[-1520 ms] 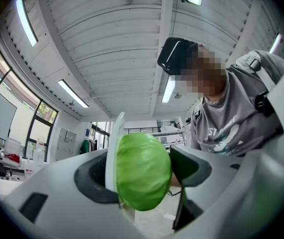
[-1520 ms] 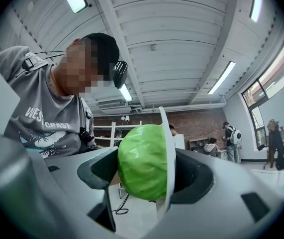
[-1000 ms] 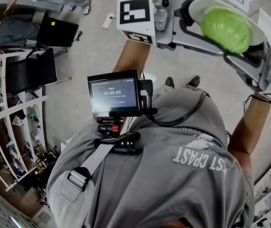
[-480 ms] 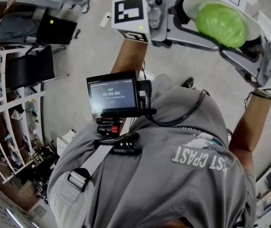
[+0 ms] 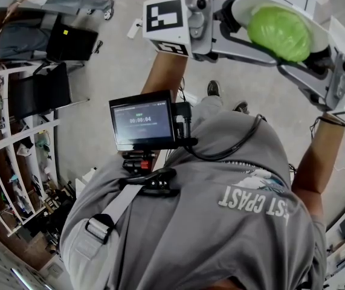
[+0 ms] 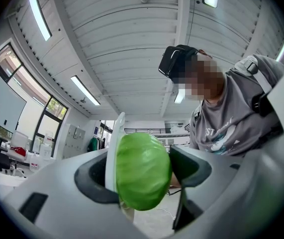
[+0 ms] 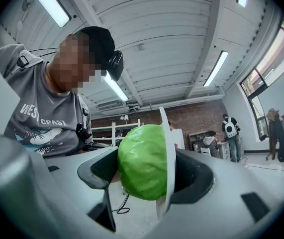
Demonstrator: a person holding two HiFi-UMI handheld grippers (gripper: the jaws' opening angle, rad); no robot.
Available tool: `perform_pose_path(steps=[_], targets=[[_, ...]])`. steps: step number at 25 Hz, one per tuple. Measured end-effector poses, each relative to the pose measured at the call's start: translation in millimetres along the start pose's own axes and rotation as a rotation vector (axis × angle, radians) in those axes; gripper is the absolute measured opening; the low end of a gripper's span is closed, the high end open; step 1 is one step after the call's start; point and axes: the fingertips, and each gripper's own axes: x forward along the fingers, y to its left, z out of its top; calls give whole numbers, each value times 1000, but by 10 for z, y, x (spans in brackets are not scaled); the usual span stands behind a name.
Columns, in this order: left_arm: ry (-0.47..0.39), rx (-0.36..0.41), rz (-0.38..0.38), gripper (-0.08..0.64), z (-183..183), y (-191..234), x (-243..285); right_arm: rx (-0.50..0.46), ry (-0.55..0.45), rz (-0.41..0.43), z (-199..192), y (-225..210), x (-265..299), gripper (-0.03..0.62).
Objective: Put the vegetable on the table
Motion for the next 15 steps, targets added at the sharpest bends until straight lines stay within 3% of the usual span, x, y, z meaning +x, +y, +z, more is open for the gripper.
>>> perform_pose_path(steps=[9, 15], targets=[[16, -17, -63, 324, -43, 217, -107, -9, -8, -59, -59, -225, 64, 310], [-5, -37, -91, 324, 456, 446, -480, -4, 19, -89, -5, -664, 503, 310]])
